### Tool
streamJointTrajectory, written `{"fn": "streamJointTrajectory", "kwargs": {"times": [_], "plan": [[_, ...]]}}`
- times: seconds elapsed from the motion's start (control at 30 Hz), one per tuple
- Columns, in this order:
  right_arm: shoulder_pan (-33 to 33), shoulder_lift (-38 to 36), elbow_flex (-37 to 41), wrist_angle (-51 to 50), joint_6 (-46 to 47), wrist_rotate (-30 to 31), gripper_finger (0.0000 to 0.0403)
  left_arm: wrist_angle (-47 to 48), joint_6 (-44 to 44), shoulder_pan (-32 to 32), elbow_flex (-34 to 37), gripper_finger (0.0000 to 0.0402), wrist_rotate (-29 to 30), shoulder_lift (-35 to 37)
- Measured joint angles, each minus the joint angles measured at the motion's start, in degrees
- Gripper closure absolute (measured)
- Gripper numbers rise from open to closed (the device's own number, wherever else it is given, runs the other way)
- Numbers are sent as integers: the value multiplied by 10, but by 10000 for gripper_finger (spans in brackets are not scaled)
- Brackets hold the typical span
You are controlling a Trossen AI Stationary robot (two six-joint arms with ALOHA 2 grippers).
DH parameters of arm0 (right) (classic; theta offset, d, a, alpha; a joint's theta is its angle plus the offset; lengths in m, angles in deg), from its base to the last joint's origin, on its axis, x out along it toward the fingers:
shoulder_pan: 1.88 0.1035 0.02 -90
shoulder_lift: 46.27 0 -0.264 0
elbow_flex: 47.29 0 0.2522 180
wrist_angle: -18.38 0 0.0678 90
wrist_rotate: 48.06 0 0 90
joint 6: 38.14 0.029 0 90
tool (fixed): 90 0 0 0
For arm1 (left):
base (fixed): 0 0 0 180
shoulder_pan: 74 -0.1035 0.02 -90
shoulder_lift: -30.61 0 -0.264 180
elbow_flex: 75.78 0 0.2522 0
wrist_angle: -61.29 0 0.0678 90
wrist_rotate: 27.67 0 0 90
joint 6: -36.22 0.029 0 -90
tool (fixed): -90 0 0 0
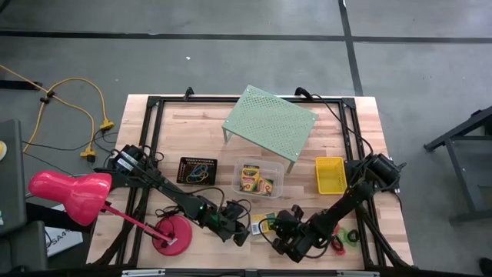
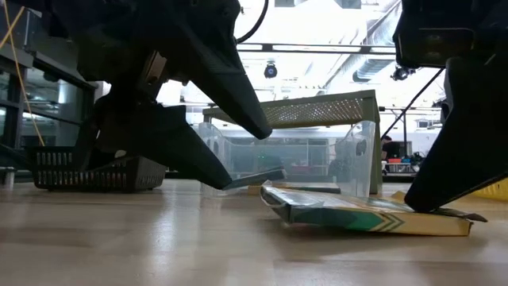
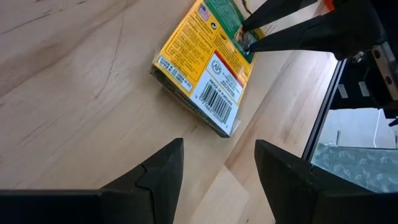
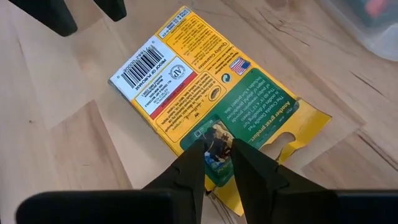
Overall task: Pick & Place Office Desk Supplies
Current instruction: Put the yellow crayon box into the transparent bin
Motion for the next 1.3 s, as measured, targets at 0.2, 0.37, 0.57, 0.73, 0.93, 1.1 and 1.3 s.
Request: {"fn": "streamJointTrajectory", "kwargs": {"times": [0.2, 0.37, 0.57, 0.73, 0.93, 1.1, 1.3], "plan": [[8, 0, 0, -12, 25, 0, 330, -6, 0, 0, 0, 210, 0, 0], [14, 0, 1, -27, 45, -1, 330, -10, -3, 0, 0, 210, 0, 0], [17, 3, 1, -29, 61, -5, 330, -33, -18, -3, 0, 210, 3, -25], [21, 12, 0, -27, 75, 1, 330, -79, -26, -10, -1, 210, 3, -54], [25, 17, 1, -19, 75, 17, 330, -84, -26, -14, -1, 210, 19, -55], [27, 17, 1, -17, 75, 19, 330, -79, -34, -20, 0, 210, 26, -56], [27, 18, 1, -13, 71, 27, 330, -79, -38, -27, 0, 210, 30, -56]]}}
